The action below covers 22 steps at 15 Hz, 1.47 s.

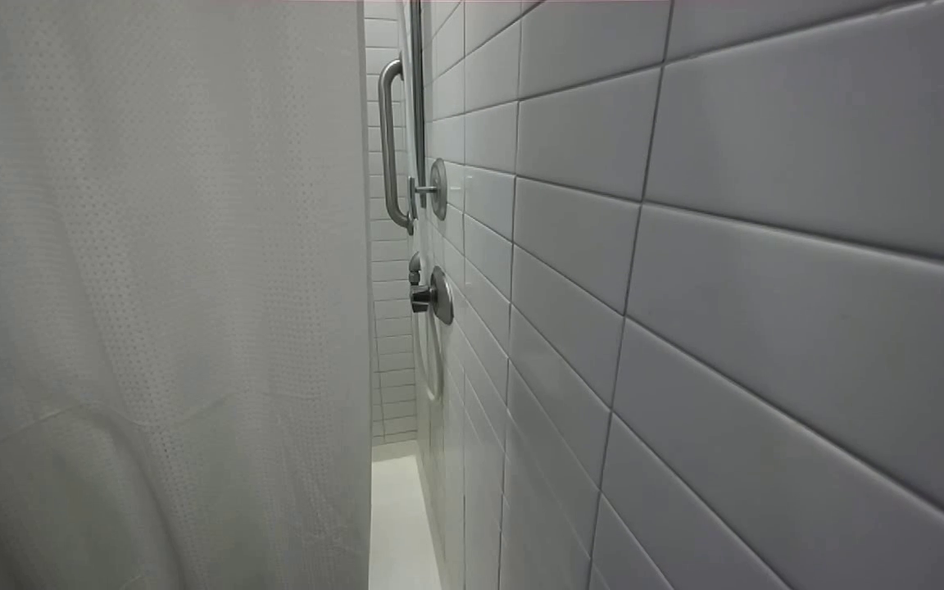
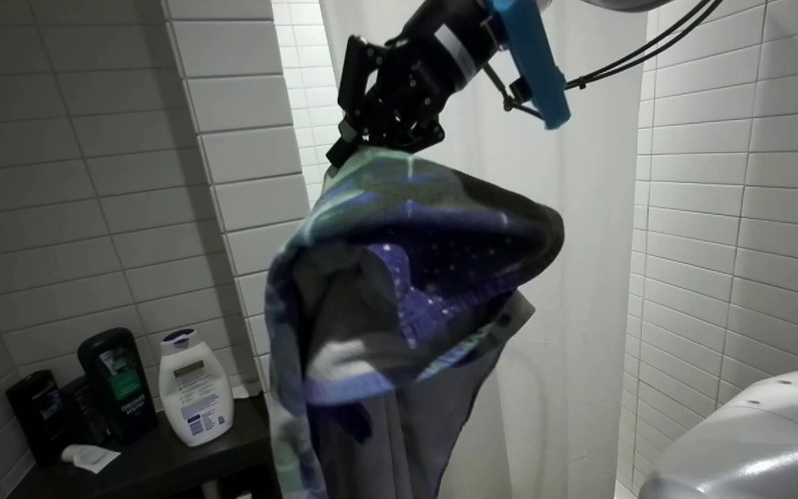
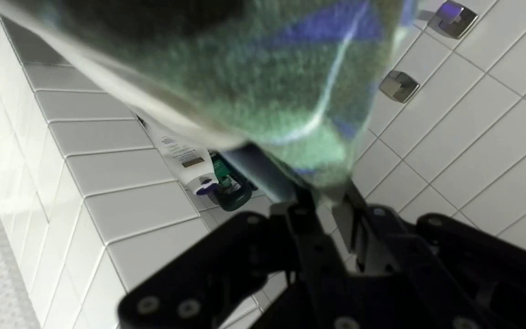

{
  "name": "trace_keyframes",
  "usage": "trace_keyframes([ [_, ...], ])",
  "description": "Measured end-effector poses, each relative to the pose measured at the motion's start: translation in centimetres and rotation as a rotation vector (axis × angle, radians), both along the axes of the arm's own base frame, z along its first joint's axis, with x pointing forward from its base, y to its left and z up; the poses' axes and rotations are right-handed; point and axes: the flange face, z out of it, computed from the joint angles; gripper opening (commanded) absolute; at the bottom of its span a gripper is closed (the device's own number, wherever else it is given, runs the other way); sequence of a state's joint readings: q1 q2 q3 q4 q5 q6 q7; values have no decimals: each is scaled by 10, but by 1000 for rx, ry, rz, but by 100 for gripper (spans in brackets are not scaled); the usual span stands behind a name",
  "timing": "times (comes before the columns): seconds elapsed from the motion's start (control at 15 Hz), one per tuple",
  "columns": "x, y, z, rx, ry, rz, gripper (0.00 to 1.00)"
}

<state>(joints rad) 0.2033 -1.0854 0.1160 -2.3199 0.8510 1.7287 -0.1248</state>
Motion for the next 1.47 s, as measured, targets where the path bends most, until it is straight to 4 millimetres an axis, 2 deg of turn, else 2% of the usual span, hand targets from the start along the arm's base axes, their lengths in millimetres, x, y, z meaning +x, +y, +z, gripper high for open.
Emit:
trace_keyframes([
  [0.27,-3,-3,6,15,-12,4,20],
  [1.07,-3,-3,6,16,-14,4,20],
  [1.13,-3,-3,6,16,-14,4,45],
  [1.2,-3,-3,6,16,-14,4,46],
  [1.33,-3,-2,5,13,-12,6,56],
  [1.4,-4,-2,5,11,-11,8,14],
  [1.47,-4,-1,5,9,-10,10,16],
])
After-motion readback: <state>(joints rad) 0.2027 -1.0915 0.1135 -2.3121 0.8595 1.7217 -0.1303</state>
